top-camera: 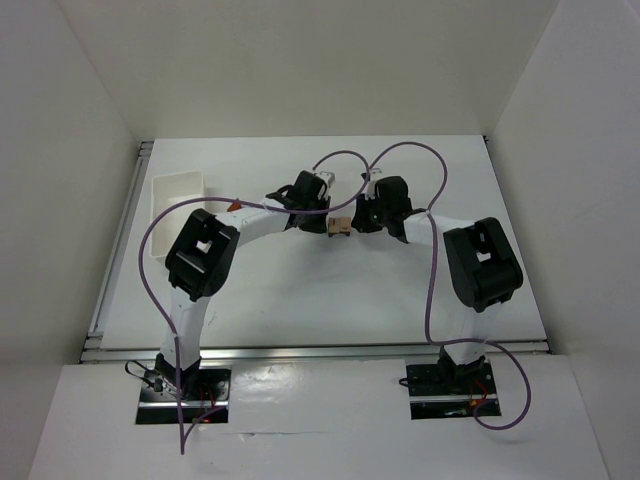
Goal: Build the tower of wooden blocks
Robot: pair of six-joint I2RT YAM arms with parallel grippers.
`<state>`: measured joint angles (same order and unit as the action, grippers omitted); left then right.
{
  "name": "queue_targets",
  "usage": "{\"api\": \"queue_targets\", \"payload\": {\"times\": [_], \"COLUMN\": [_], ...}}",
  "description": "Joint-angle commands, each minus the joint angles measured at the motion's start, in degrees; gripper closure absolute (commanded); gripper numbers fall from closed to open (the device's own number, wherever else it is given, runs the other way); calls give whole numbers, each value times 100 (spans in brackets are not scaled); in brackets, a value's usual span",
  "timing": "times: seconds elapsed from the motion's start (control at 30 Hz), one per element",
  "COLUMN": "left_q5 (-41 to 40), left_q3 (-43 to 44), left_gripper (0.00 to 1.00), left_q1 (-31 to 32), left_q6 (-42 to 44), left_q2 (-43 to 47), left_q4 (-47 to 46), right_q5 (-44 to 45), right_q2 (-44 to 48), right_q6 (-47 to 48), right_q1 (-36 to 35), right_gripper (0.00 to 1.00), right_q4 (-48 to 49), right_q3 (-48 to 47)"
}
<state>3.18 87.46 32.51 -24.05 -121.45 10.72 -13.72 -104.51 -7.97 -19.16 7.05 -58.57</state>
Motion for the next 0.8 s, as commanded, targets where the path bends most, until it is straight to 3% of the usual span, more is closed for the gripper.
{"api": "queue_targets", "payload": {"times": [0.0,0.37,0.77], "left_q5": [-46,60,113], "left_q3": [-54,-54,166], "left_gripper": [100,100,100], "left_q1": [18,18,18], "left_q6": [85,85,85], "left_q2": [192,192,77], "left_q4": [-26,-26,35], "right_q5": [62,-44,668], "right_q2": [-8,-61,-61], "right_q6": [76,76,76], "right_q1": [-53,-106,-106], "right_gripper": [73,73,73], "right_q4": [130,130,-90], "right_q3": [-269,-322,-375]}}
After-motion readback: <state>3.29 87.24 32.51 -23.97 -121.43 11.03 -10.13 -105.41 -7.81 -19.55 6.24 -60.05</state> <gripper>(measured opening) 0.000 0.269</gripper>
